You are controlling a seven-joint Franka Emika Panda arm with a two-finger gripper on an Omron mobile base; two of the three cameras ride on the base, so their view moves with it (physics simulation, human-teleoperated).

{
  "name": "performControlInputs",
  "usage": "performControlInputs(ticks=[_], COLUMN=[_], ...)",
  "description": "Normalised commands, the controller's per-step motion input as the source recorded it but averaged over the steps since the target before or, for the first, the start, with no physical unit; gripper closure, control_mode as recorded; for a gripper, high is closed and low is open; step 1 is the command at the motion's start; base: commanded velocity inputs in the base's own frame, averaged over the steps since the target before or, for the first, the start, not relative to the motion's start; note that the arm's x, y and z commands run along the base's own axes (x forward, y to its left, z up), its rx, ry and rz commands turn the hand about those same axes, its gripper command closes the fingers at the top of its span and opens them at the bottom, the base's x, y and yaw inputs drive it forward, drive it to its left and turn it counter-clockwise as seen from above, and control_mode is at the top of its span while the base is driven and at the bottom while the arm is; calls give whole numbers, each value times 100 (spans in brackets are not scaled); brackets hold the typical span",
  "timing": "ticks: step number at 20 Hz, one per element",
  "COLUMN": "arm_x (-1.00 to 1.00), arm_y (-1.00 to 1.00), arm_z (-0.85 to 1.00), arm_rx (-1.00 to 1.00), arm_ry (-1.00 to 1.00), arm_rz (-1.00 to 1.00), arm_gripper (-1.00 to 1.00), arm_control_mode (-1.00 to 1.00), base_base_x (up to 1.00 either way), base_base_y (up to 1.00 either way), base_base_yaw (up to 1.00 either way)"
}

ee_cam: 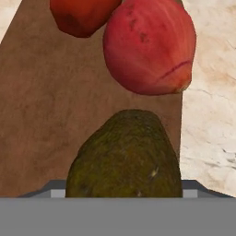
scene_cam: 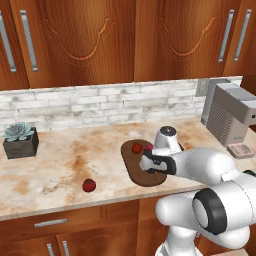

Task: Place the avocado, onion, tomato, and bell pepper on the cutting board.

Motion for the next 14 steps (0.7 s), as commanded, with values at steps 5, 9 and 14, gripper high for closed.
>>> performControlInputs(ticks=[5,9,14], arm_x=[9,6,0], arm_y=[0,0,0], arm_z=[-39,-29,-21], arm_rx=[-3,0,-1], arm_ry=[0,1,5], arm_rz=[0,0,0], arm_gripper=[100,-100,-100], arm_control_mode=[-100,-100,-100], base_base_x=[0,0,0], base_base_y=[0,0,0], base_base_yaw=[0,0,0])
